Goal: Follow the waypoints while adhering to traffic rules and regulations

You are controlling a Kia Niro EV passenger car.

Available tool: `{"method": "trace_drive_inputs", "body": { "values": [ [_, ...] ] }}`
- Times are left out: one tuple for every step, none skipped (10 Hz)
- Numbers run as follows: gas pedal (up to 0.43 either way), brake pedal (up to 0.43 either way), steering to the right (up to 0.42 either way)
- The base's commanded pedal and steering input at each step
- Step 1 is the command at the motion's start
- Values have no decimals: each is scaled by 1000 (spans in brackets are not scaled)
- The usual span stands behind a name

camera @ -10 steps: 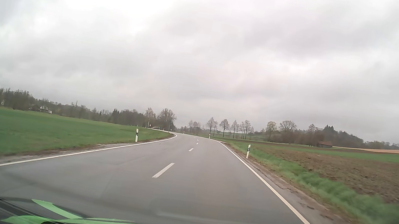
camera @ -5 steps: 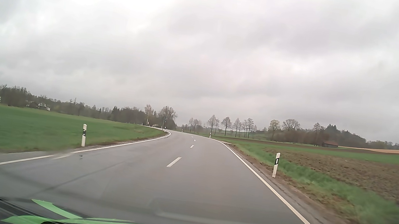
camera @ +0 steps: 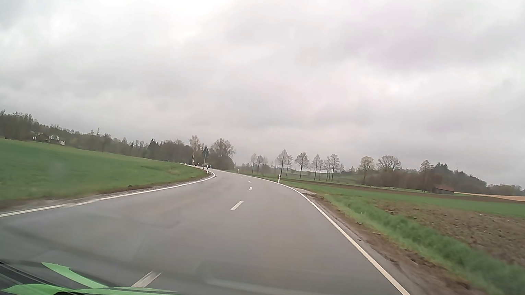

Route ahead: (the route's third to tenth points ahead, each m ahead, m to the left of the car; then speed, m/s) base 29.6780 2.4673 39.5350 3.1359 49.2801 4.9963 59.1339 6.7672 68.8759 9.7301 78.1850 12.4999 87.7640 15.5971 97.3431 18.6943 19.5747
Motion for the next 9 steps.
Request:
{"method": "trace_drive_inputs", "body": {
  "values": [
    [79,0,-7],
    [87,0,-9],
    [98,0,-10],
    [110,0,-10],
    [110,0,-12],
    [118,0,-15],
    [118,0,-17],
    [118,0,-17],
    [118,0,-17]
  ]
}}
